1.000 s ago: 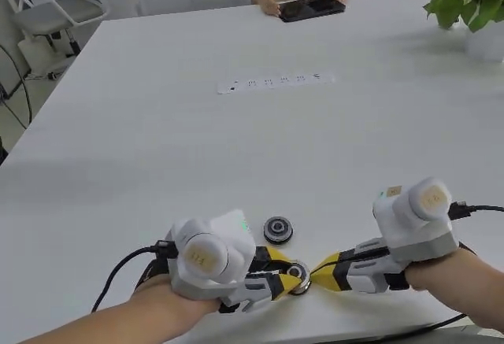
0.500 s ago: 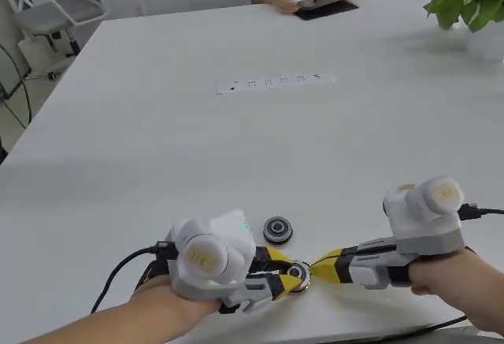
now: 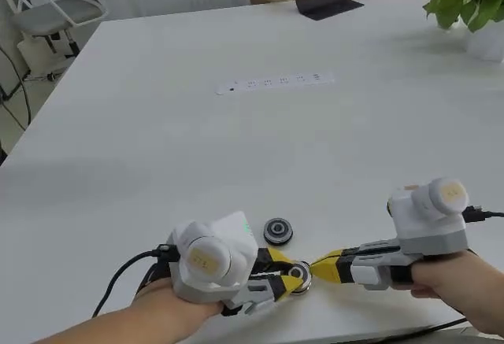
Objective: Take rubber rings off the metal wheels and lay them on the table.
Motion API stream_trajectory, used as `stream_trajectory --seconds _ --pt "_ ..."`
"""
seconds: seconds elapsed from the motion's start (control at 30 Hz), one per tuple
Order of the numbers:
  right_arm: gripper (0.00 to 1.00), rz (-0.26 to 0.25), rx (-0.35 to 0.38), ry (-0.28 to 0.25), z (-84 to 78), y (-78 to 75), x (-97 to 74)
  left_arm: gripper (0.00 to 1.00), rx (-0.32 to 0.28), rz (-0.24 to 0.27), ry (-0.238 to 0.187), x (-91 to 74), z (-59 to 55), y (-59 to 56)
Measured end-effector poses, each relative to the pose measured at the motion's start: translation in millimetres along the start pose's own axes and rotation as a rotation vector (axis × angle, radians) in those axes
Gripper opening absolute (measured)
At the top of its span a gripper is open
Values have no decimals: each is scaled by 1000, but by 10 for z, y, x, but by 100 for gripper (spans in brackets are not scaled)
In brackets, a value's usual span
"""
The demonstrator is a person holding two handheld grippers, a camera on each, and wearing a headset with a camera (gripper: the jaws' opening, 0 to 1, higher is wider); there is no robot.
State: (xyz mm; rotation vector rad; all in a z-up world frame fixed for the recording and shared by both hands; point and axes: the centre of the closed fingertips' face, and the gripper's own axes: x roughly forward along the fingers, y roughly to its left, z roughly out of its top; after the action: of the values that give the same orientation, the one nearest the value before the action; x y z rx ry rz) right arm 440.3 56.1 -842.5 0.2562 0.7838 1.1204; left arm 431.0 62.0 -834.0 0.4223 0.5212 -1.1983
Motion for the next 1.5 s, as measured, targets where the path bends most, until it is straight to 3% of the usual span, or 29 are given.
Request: stream_trajectory --seconds 0.87,0.9,0.93,0.97,1.5 --pt "0 53 -51 17 -18 157 62 8 -2 -7 2 21 -53 50" --pt "0 88 -46 22 -30 228 74 8 -1 -7 2 23 -57 52" --pt "0 86 -94 1 17 222 83 8 2 -7 1 23 -58 56" --pt "0 77 -81 24 -30 228 58 8 1 -7 0 23 -64 56" --pt "0 41 -88 15 -38 132 29 8 -6 -15 16 18 -15 -40"
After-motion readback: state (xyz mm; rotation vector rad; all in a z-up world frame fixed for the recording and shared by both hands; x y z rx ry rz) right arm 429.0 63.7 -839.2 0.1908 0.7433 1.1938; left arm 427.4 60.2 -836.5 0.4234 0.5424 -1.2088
